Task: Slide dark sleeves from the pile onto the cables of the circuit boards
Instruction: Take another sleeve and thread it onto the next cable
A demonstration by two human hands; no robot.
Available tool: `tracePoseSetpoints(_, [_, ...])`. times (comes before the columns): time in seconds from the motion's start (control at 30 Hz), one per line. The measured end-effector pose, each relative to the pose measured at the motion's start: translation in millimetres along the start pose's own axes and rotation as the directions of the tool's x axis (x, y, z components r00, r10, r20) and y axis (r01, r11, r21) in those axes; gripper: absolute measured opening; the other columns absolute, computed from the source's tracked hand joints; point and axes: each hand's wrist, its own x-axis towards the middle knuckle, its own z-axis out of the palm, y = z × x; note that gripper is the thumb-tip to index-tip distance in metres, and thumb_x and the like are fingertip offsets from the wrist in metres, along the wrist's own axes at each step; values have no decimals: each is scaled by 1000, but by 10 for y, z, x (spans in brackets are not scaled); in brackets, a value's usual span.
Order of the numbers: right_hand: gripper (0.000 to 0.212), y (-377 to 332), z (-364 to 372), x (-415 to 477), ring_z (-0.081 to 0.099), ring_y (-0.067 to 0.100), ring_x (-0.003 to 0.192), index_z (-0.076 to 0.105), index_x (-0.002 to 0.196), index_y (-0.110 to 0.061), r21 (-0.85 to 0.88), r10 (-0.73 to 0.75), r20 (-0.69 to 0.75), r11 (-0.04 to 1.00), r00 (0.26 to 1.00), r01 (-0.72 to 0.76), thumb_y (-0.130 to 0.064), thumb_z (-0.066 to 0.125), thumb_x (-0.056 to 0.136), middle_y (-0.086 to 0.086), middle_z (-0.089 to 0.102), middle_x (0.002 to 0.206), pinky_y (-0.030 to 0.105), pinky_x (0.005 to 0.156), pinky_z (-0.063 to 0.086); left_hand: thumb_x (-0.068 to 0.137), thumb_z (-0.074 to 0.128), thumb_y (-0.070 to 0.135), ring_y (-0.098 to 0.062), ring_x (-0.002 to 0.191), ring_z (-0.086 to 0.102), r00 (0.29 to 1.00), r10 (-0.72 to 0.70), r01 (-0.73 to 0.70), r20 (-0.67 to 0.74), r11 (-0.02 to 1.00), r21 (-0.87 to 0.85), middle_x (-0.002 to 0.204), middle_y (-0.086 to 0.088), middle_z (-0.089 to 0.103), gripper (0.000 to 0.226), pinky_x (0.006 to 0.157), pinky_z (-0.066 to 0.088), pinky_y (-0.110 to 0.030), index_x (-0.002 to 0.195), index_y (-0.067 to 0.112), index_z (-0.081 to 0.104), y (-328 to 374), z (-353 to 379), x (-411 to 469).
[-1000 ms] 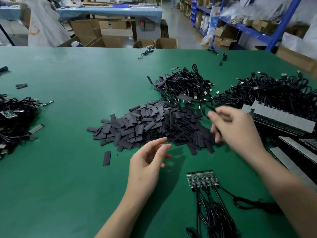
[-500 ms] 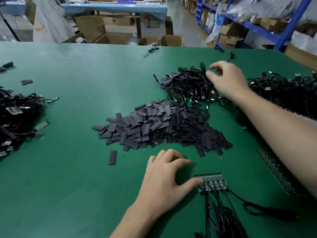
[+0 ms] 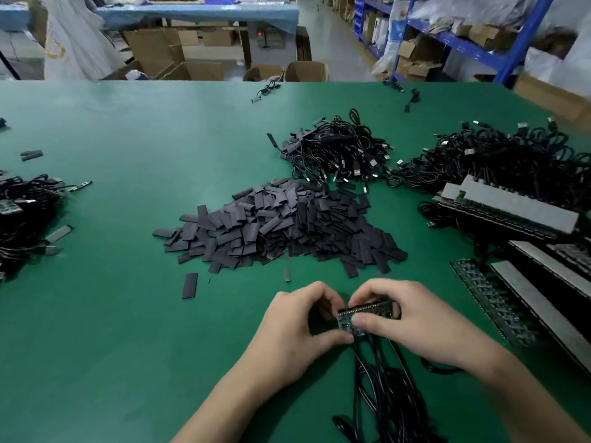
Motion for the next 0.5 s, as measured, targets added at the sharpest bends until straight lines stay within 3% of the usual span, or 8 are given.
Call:
tracePoseSetpoints(0.07, [9,34,17,-22,61,-12,75,72,91,-42,21,19,-18,1000,1000,-18,-43,79,86,-33,68,82,6,63,40,78,89,17,-3,78,66,1000,-16,17,10,986,-167,84,9,71,26,79,49,-16,92,25,69,11,-24,-20])
tracePoseSetpoints(0.17, [8,64,73,-33,61,-7,71,74,88,-41,94,27,-31,995,999,-24,-44,80,83,-25,69,76,16,66,40,82,85,9,-9,76,65,998,-48,58,36,932,-357,83,4,71,20,79,52,-20,97,16,74,23,-52,-34])
tracePoseSetpoints(0.33, [31,69,168,-72,69,2,87,77,93,-33,278,3,-58,961,998,13,-59,71,76,-13,76,87,40,91,54,87,81,20,-9,67,61,993,-112,115,32,900,-421,72,5,69,5,67,47,-20,83,20,77,20,-12,-9])
tracePoseSetpoints(0.5, [26,63,204,-48,68,6,87,77,92,-30,398,-52,-53,915,997,68,-53,75,81,-8,76,86,41,93,52,83,77,27,-7,62,56,992,-96,122,75,832,-541,69,4,69,10,61,43,-16,81,18,79,18,-47,0])
